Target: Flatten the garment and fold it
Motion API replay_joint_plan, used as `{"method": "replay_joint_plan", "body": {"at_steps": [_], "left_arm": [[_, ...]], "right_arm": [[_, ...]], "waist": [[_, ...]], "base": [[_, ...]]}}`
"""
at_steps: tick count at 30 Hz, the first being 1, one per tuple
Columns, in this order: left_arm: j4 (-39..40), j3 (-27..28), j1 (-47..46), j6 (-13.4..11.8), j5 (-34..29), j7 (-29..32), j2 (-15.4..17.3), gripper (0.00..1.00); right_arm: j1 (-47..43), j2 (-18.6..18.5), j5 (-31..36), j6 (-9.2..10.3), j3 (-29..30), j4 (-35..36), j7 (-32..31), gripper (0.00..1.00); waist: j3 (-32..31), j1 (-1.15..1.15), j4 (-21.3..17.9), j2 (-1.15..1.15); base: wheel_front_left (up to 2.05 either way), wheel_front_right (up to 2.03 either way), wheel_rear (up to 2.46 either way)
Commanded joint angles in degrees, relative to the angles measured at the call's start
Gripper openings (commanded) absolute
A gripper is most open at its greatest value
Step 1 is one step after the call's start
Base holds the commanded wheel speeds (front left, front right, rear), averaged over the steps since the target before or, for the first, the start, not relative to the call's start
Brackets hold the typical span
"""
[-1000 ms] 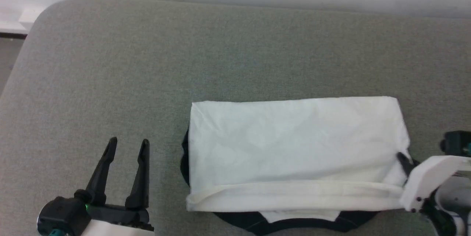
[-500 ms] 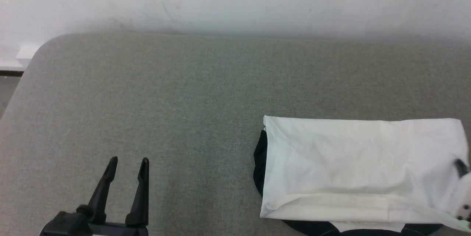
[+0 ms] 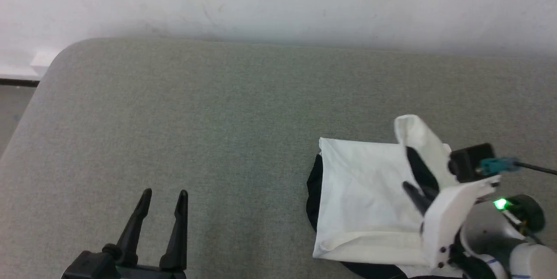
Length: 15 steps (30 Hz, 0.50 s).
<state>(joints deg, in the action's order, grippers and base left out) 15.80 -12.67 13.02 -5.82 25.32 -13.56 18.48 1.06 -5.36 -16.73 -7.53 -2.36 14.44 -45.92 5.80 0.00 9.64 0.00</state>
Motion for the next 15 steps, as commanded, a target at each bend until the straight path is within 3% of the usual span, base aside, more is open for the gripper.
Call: {"method": "replay_joint_plan", "body": {"at_steps": [1, 8, 15], "left_arm": [[-0.2, -0.1, -0.7, 0.5, 0.3, -0.2, -0.2, 1.0], [-1.7, -0.9, -2.2, 1.7, 0.5, -0.7, -1.1, 1.0], [-3.6, -2.0, -4.2, 2.9, 0.5, -1.0, -2.1, 1.0]], "right_arm": [[0.8, 0.1, -0.2, 0.04, -1.0, 0.2, -0.3, 0.0], [5.0, 0.9, 1.2, 0.04, -8.6, -3.6, -1.2, 0.0], [8.6, 1.7, 5.3, 0.04, -10.9, -11.8, -0.3, 0.0]], "waist": [[1.3, 0.0, 1.4, 0.0], [3.7, 0.0, 4.5, 0.0], [5.4, 0.0, 7.6, 0.0]], "base": [[0.0, 0.0, 0.0], [0.0, 0.0, 0.0], [0.0, 0.0, 0.0]]}}
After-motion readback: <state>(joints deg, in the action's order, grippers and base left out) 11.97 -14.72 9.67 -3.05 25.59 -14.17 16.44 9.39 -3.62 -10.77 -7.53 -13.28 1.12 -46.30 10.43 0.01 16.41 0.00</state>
